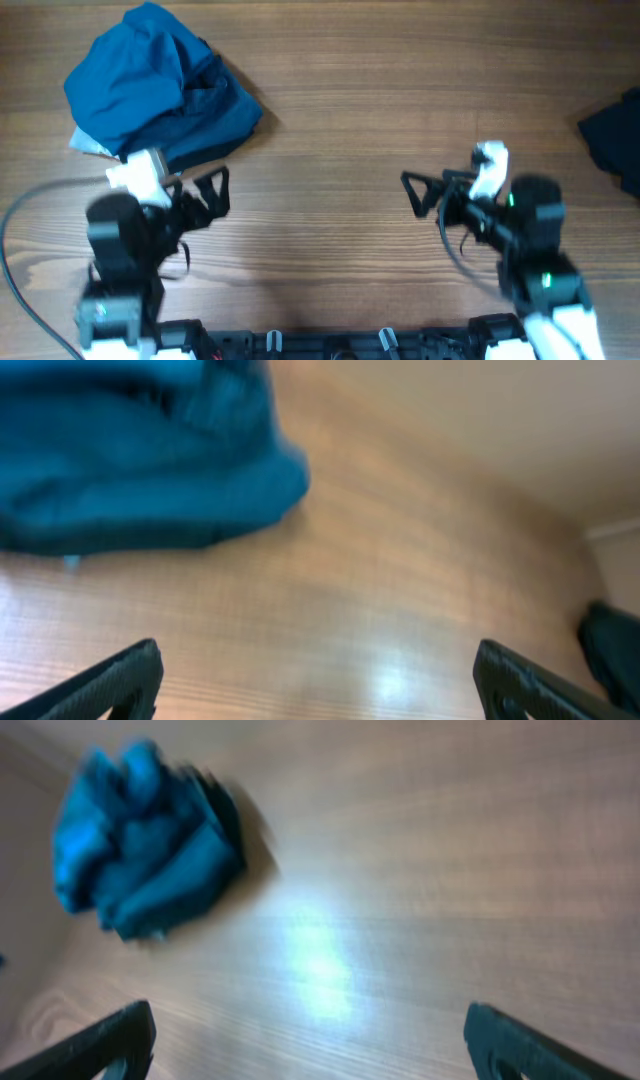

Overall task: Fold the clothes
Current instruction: 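Reach the right gripper to the black shirt at the right edge and grasp it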

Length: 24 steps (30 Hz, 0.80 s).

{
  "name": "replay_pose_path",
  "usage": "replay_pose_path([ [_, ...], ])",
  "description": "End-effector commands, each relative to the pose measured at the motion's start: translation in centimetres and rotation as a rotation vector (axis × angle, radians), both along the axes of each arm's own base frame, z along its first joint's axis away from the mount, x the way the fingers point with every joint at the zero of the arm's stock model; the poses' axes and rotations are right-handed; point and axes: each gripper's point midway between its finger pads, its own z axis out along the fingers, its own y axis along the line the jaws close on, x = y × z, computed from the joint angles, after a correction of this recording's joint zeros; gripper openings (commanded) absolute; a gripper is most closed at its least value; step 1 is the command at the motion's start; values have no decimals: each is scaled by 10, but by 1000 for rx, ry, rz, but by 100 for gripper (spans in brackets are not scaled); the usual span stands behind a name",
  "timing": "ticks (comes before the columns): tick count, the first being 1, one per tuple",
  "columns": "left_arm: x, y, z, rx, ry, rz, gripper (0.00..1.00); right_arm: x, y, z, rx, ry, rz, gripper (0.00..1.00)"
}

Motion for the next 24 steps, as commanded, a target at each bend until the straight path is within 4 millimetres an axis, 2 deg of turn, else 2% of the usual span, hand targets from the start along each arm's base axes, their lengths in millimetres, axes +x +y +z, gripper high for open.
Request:
replay_pose_path([
  [1,26,0,45,57,79,-51,99,48,-5,27,-145,41,49,100],
  [4,45,4,70,87,199,-65,100,91,-17,41,-149,134,14,100],
  [6,55,4,77,90,240,-72,100,113,-30,41,-197,119,18,100],
  [7,59,4,78,101,241,-90,100,126,-50,34,-228,148,-64,100],
  [9,61,3,77,98,248,-92,100,138,-93,19,-270,243,-252,100],
  [11,60,3,75,96,261,-93,100,144,-154,-3,-309,379,-424,100],
  [14,57,3,72,95,276,-93,100,151,-214,-17,-331,452,-558,100],
  [15,55,3,71,94,284,-94,100,155,-240,-22,-316,467,-628,100],
  [19,51,3,68,92,305,-95,100,156,-324,-34,-195,456,-849,99],
  [21,50,3,67,91,313,-95,99,151,-350,-44,-149,460,-911,94],
  [24,47,3,66,90,325,-95,100,145,-372,-75,-168,517,-945,93],
])
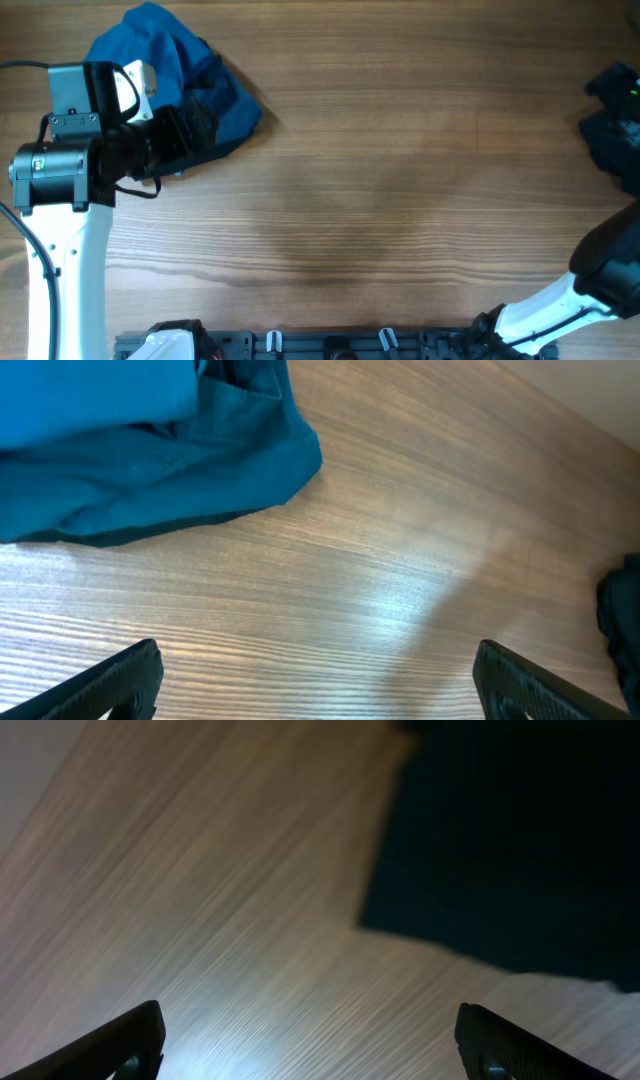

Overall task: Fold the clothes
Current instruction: 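Reach the right gripper to the black shirt at the right edge and grasp it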

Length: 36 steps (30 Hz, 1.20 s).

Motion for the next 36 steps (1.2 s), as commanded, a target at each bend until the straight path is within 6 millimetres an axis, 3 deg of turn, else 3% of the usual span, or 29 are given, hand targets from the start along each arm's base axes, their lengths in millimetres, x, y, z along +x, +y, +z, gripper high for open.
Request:
replay_pose_path([
  [1,0,-1,7,10,-21,-21,100,3,-18,-33,-7,64,-55,93],
  [5,-3,-2,5,9,-7,-21,100,6,-31,-73,-23,123,-82,85],
  [9,-10,-3,1,4,27,-23,100,5,-42,-100,-50,167,-114,82],
  [14,-13,-3,-1,3,44,-23,100,9,-46,-112,-56,164,-117,74],
  [18,-13,-3,-1,2,45,-23,100,4,-41,-139,-19,210,-109,66],
  [19,-13,-4,-1,-7,45,-25,100,2,-38,-147,-5,224,-104,59],
  [20,-14,-7,0,-19,45,-33,100,2,-36,-149,6,228,-100,46],
  [22,-15,-8,0,-24,48,-36,100,3,-35,-144,12,218,-95,4],
  [25,-14,-8,0,-24,47,-36,100,19,-25,-103,38,109,-54,4],
  [27,-14,-8,0,-24,43,-36,100,34,-3,-61,87,-8,17,4],
  [29,-11,-8,2,-23,31,-36,100,44,31,-17,124,-98,114,4],
  [31,-8,-8,4,-26,17,-39,100,47,69,14,125,-125,203,4],
  [33,-7,-10,5,-35,7,-44,100,49,119,26,132,-104,311,4],
  [36,-3,-10,8,-43,-5,-30,100,52,209,20,195,-44,491,5],
])
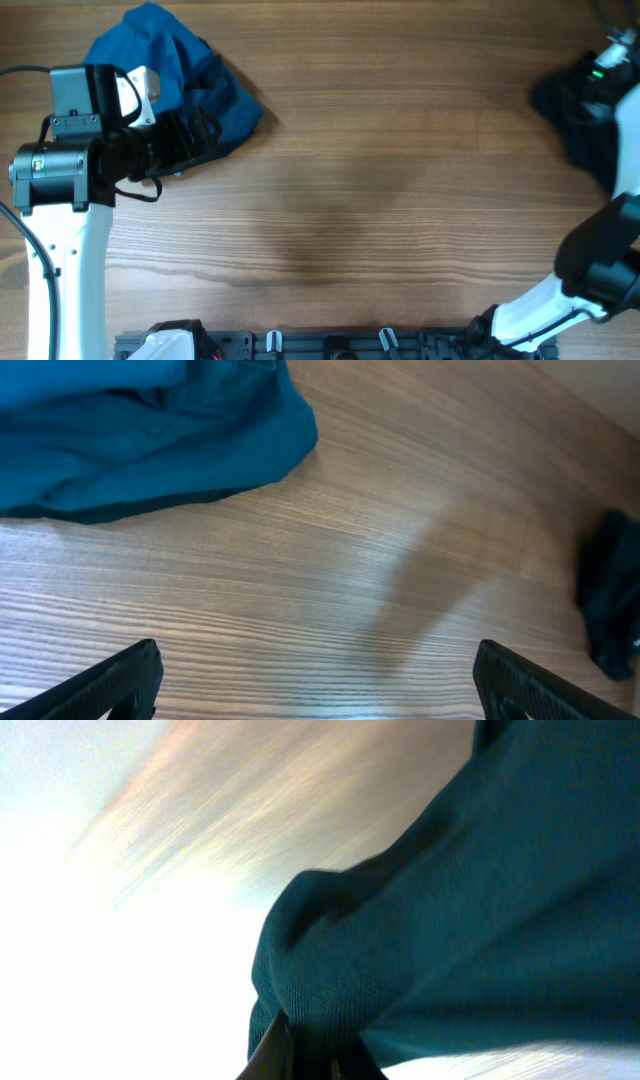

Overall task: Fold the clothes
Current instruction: 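Reach the right gripper to the black shirt at the right edge and grasp it, then drag the black shirt with the right gripper toward the table center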

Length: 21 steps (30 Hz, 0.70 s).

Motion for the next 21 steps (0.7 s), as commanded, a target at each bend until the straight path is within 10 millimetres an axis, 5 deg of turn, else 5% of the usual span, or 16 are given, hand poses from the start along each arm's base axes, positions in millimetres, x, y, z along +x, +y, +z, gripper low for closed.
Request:
replay_pose_path([
  [1,5,-4,12,-22,-41,-6,100,6,117,-9,75,39,285,4],
  [2,6,-4,12,-22,-46,-4,100,5,140,-11,58,46,346,5],
  [4,7,-4,13,-22,-51,-5,100,6,171,-15,-49,63,400,41],
  [6,7,-4,13,-21,-52,-5,100,12,160,-14,-193,66,340,66],
  [8,7,-4,13,-21,-52,-5,100,17,126,-11,-239,57,258,80],
  [12,8,-4,13,-21,-53,-5,100,16,52,-12,-205,55,110,84],
  [15,9,-4,14,-20,-57,-4,100,2,-8,-31,-141,89,27,84],
  [19,10,-4,15,-20,-64,-5,100,-5,-37,-69,-73,141,20,87],
  [21,11,-4,15,-20,-69,-5,100,-6,-32,-94,-12,166,72,87],
])
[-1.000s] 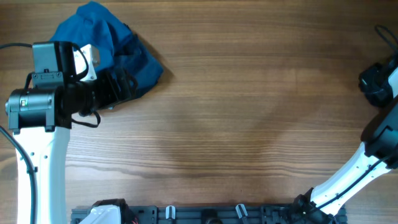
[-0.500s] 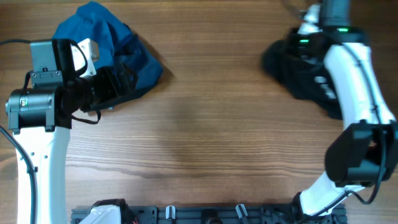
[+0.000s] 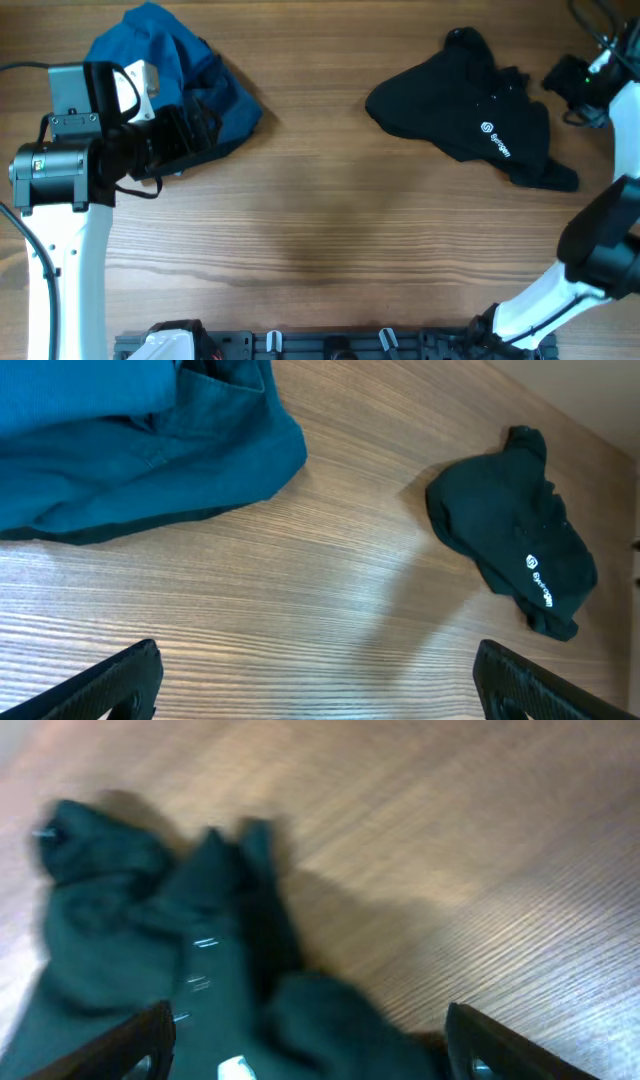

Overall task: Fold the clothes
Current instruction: 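Drag the black shirt with the right gripper toward the table center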

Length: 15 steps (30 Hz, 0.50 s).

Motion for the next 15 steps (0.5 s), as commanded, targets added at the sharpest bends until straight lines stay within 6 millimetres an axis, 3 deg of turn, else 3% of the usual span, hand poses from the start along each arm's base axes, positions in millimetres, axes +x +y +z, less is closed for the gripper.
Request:
replay_pose_path([
  [1,4,-3,11,-13,-35,-4,100,7,31,-49,158,36,178,87],
  [3,6,-3,12,-13,-44,-4,100,12,53,-63,247,26,258,83],
  [4,6,-3,12,-13,-47,-4,100,13,61,-66,276,22,281,66],
  [6,7,-3,13,-13,-49,-4,100,18,76,-57,328,-12,309,8],
  [8,7,-3,13,-12,-50,-4,100,24,85,-26,357,-93,344,4],
  [11,8,-3,14,-12,-57,-5,100,26,87,68,254,-287,399,4],
  [12,9,-3,14,-12,-60,-5,100,22,77,100,157,-337,376,4],
  [15,9,-3,14,-12,-61,-4,100,-9,15,185,-152,-438,67,4],
])
